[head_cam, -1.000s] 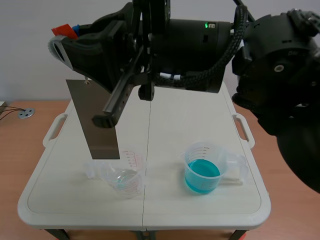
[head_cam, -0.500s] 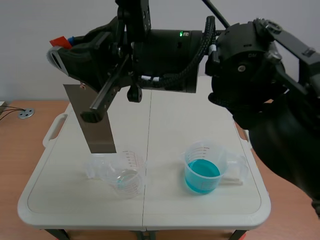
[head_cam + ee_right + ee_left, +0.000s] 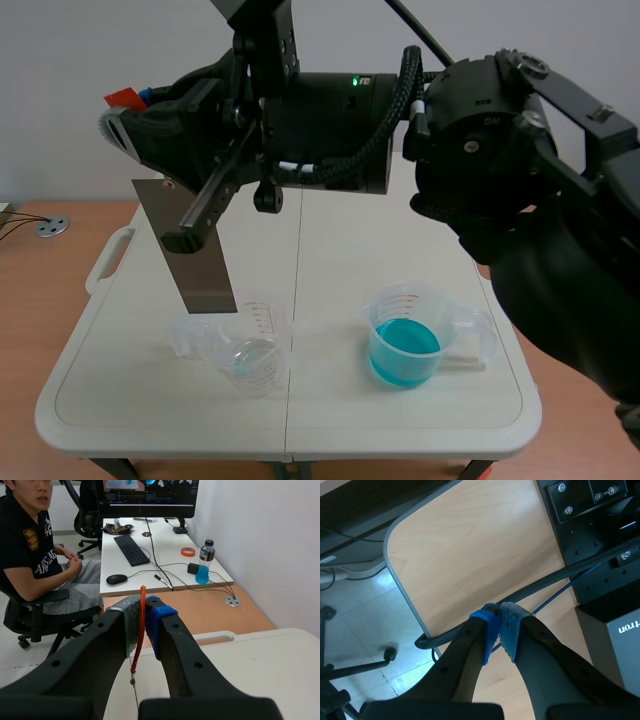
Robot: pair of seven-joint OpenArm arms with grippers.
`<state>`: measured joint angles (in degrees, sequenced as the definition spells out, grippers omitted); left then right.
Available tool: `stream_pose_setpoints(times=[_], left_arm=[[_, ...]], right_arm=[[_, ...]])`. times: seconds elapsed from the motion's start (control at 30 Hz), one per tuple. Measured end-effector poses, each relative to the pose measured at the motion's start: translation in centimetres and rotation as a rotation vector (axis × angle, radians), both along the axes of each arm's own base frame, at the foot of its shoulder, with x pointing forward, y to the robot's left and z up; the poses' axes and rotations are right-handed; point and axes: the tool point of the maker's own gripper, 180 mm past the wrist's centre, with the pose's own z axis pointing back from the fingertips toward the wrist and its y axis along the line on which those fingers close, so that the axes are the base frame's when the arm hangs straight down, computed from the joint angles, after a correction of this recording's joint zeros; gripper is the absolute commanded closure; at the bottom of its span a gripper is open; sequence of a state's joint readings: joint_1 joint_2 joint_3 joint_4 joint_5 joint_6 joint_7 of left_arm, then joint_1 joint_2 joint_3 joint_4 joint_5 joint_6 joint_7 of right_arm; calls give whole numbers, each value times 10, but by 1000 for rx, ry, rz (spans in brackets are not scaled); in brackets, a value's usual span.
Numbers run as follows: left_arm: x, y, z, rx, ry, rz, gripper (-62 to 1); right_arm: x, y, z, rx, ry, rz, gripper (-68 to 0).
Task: Hold the metal plate by the orange handle, dip it into the blue solution, take it out and point at it, then put the plate back in the beaker on the left.
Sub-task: 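Put the plate into the left beaker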
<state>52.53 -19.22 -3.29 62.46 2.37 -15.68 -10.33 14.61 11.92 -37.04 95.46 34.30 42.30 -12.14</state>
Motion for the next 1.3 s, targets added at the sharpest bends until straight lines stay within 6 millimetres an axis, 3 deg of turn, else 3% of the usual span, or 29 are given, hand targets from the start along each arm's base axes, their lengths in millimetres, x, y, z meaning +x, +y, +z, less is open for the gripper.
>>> stream_pose_setpoints(times=[1.3], left_arm=[[-1,0,0,2,4,0,-31]], right_arm=[[15,2,-55,-94,113,-36,-11]])
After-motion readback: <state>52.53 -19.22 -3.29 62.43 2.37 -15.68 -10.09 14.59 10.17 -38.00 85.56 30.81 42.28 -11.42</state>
